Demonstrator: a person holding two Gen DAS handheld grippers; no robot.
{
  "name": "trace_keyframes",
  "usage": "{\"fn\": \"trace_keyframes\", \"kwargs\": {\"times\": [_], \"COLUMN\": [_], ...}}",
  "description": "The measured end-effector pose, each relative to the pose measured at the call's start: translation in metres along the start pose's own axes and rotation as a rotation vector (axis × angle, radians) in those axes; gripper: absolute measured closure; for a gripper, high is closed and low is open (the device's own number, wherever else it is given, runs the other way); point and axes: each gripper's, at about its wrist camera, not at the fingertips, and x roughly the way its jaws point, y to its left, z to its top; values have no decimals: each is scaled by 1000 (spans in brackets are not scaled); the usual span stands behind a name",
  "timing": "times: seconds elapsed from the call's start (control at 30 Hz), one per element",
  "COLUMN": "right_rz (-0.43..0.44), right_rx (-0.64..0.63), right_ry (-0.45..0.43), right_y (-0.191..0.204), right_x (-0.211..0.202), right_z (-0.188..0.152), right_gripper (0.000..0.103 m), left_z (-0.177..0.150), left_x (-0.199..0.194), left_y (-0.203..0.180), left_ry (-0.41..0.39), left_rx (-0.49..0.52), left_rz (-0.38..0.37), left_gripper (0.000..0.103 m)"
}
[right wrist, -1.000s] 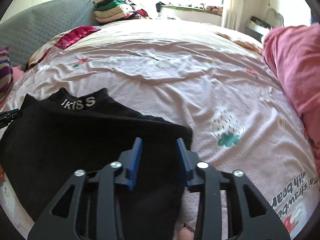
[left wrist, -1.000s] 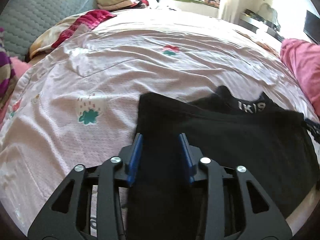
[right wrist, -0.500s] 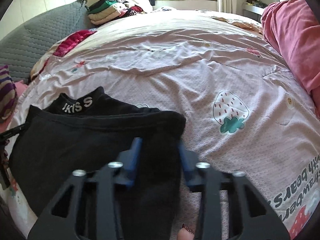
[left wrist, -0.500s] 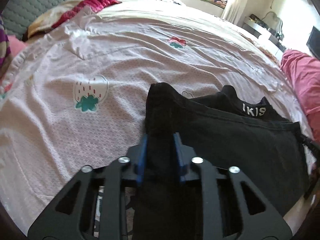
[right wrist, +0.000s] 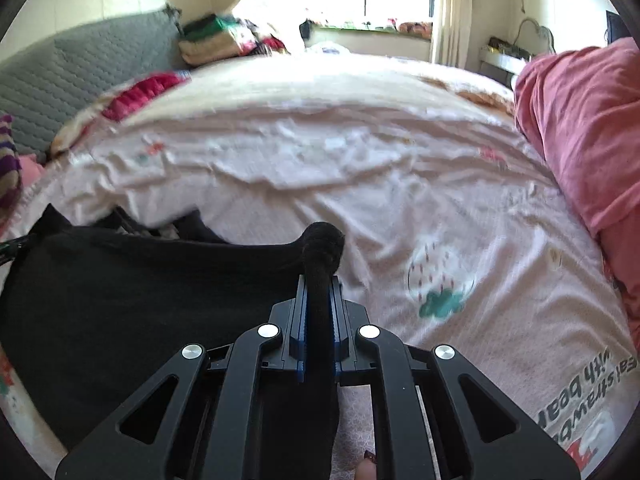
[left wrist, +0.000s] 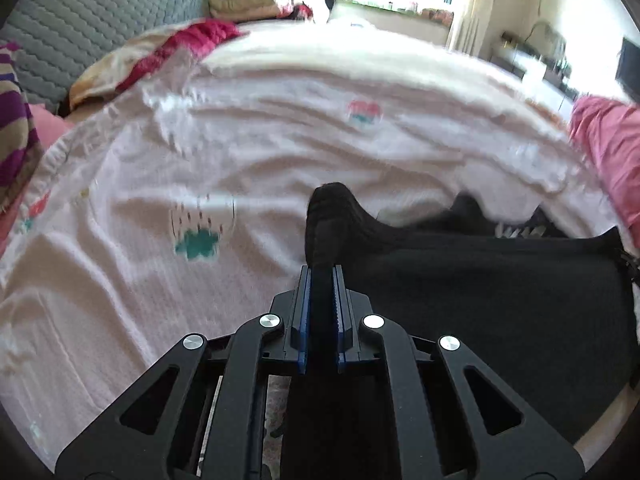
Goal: Fold small clothes
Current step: 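Open both tools and withdraw them from the folded sweatshirt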
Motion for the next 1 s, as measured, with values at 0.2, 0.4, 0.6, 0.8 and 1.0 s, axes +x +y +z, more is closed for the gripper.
{"fn": "trace_keyframes", "kwargs": {"times": [0.2, 0.4, 0.6, 0.8, 1.0], "right_rz": [-73, -116, -104, -95, -51], "right_rx": [-19, -3, 69, 108, 139], "right_ry": [21, 35, 58, 58, 3], "right_y": [4, 0, -12, -16, -11], "right_x": [6, 5, -1, -13, -37], "right_z": [-8, -12, -15, -19, -18], "right_gripper": [85, 66, 50, 32, 18], "left_z": [-6, -6, -7, -8, -7], "left_x": [2, 2, 0, -5, -16], "left_y": [1, 2, 5, 11, 12], "left_ry": [18, 40, 56, 72, 81], "left_rx": [21, 23, 19, 2, -1], "left_rz": [34, 35, 49, 46, 44], "left_gripper": [90, 85, 71, 61, 46]}}
